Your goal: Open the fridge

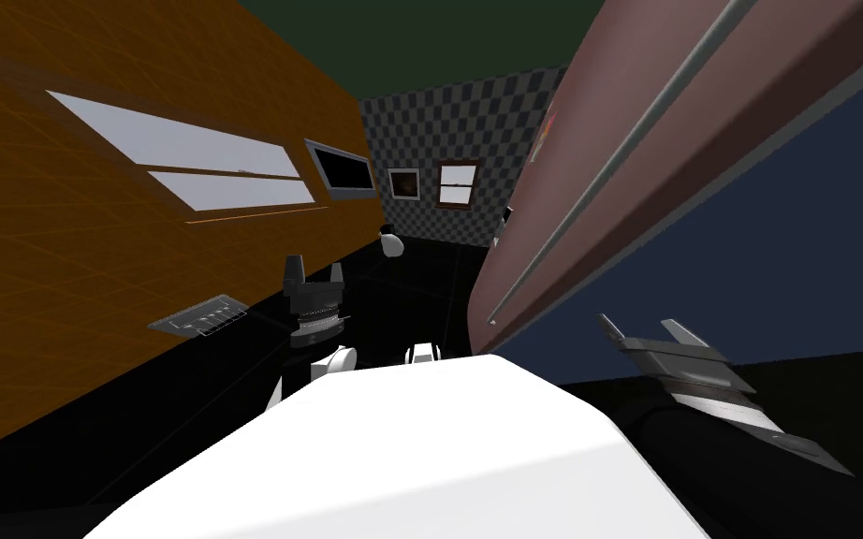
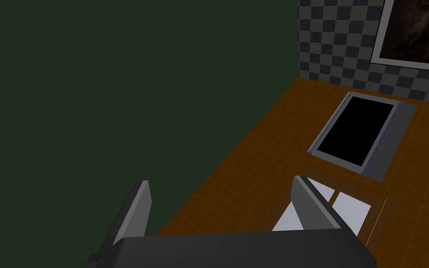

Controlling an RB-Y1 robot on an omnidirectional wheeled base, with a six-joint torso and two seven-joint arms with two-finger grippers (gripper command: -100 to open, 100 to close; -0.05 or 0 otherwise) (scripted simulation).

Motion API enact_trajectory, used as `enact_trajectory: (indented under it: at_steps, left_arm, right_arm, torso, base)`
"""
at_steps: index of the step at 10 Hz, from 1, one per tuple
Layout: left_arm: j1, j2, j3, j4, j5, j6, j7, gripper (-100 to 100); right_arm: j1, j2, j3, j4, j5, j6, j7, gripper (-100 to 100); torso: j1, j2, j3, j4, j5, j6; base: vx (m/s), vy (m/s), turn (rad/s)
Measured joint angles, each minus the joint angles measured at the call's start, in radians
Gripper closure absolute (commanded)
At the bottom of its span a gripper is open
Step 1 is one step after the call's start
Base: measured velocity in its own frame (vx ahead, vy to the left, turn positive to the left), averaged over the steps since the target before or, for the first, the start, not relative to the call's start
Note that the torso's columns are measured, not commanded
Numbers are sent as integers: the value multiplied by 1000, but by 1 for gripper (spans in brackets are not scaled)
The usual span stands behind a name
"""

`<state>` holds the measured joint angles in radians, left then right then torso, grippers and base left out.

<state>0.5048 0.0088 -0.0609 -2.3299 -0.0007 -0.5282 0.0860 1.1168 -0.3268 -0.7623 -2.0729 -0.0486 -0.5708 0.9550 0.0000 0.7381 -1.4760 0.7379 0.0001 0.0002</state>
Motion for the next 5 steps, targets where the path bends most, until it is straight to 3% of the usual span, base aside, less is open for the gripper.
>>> enact_trajectory:
  at_steps: [5]
  left_arm:
    - [0,0,0,0,0,0,0,0]
  right_arm:
    - [87,-22,-92,29,-12,-4,139,-100]
  torso:
    - [1,-1,0,0,0,0]
  base:
    - [76,63,54]
